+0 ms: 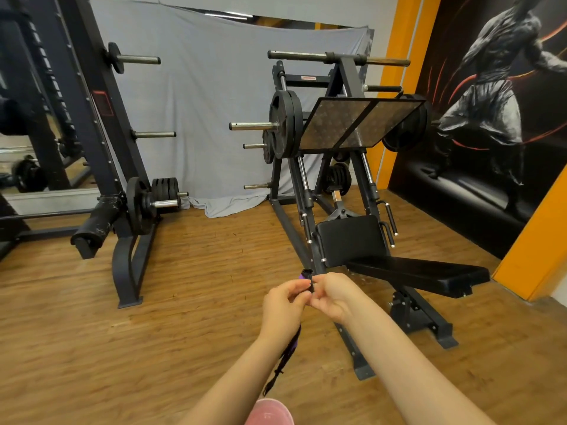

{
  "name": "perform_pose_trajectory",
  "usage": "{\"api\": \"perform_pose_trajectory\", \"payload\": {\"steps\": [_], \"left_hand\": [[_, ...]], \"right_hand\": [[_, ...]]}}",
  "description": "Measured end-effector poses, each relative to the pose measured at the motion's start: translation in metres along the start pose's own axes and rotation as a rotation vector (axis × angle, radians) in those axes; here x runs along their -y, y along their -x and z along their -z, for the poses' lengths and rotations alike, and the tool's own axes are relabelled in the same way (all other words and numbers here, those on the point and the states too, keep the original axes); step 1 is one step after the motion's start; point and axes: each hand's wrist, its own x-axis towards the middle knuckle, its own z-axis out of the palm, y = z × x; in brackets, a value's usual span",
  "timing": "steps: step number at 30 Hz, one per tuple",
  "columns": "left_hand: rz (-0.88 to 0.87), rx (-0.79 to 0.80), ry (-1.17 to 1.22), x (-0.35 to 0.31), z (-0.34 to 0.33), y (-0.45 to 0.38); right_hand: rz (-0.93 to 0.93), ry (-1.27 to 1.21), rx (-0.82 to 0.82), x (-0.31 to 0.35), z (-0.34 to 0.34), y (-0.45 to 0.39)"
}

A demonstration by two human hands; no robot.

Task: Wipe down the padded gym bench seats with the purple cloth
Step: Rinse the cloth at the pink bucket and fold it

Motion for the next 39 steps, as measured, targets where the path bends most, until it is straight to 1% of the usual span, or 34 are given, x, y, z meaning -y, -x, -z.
{"api": "perform_pose_trajectory", "payload": {"steps": [2, 3, 5, 6, 8, 11, 12, 13, 15, 16, 19, 21, 23, 26, 28, 32, 36, 37, 39], "left_hand": [[-0.058, 0.058, -0.089, 0.003, 0.002, 0.002], [-0.06, 0.058, -0.097, 0.003, 0.003, 0.001], [-0.026, 0.031, -0.045, 0.003, 0.007, -0.005], [-0.01, 0.019, -0.012, 0.001, 0.01, -0.008], [-0.006, 0.017, 0.035, -0.004, 0.016, -0.014], [-0.013, 0.062, 0.07, -0.012, 0.028, -0.021], [-0.009, 0.085, 0.083, -0.014, 0.032, -0.023], [-0.005, 0.106, 0.09, -0.016, 0.035, -0.025], [-0.003, 0.142, 0.097, -0.019, 0.041, -0.027], [-0.01, 0.152, 0.098, -0.021, 0.043, -0.028], [-0.031, 0.153, 0.088, -0.021, 0.048, -0.027], [-0.042, 0.177, 0.072, -0.017, 0.049, -0.026], [-0.057, 0.18, -0.016, -0.011, 0.049, -0.025], [-0.065, 0.062, -0.053, -0.002, 0.047, -0.026], [-0.05, 0.02, -0.035, -0.003, 0.048, -0.028], [-0.053, 0.023, -0.039, -0.012, 0.054, -0.032], [-0.131, 0.082, -0.205, -0.024, 0.062, -0.037], [-0.155, 0.078, -0.265, -0.027, 0.064, -0.038], [-0.172, 0.019, -0.368, -0.031, 0.066, -0.04]], "right_hand": [[-0.021, -0.073, 0.042, 0.002, 0.001, 0.004], [-0.024, -0.11, 0.088, 0.002, 0.003, 0.006], [-0.023, -0.133, 0.2, 0.0, 0.007, 0.009], [0.0, -0.096, 0.247, -0.001, 0.009, 0.011], [0.104, 0.092, 0.25, -0.001, 0.014, 0.009], [0.373, 0.543, 0.07, -0.002, 0.027, -0.004], [0.399, 0.618, 0.068, -0.003, 0.031, -0.007], [0.391, 0.642, 0.113, -0.004, 0.033, -0.009], [0.363, 0.589, 0.231, -0.006, 0.035, -0.014], [0.384, 0.554, 0.261, -0.008, 0.034, -0.015], [0.533, 0.506, 0.179, -0.007, 0.03, -0.01], [0.561, 0.473, 0.145, -0.005, 0.028, -0.007], [0.57, 0.478, 0.132, -0.002, 0.026, -0.004], [0.596, 0.582, 0.082, 0.0, 0.023, -0.001], [0.619, 0.638, 0.083, 0.001, 0.023, -0.001], [0.611, 0.639, 0.158, 0.007, 0.027, 0.0], [0.633, 0.639, 0.111, 0.01, 0.026, 0.003], [0.644, 0.641, 0.097, 0.011, 0.026, 0.004], [0.672, 0.629, 0.078, 0.013, 0.026, 0.005]]}}
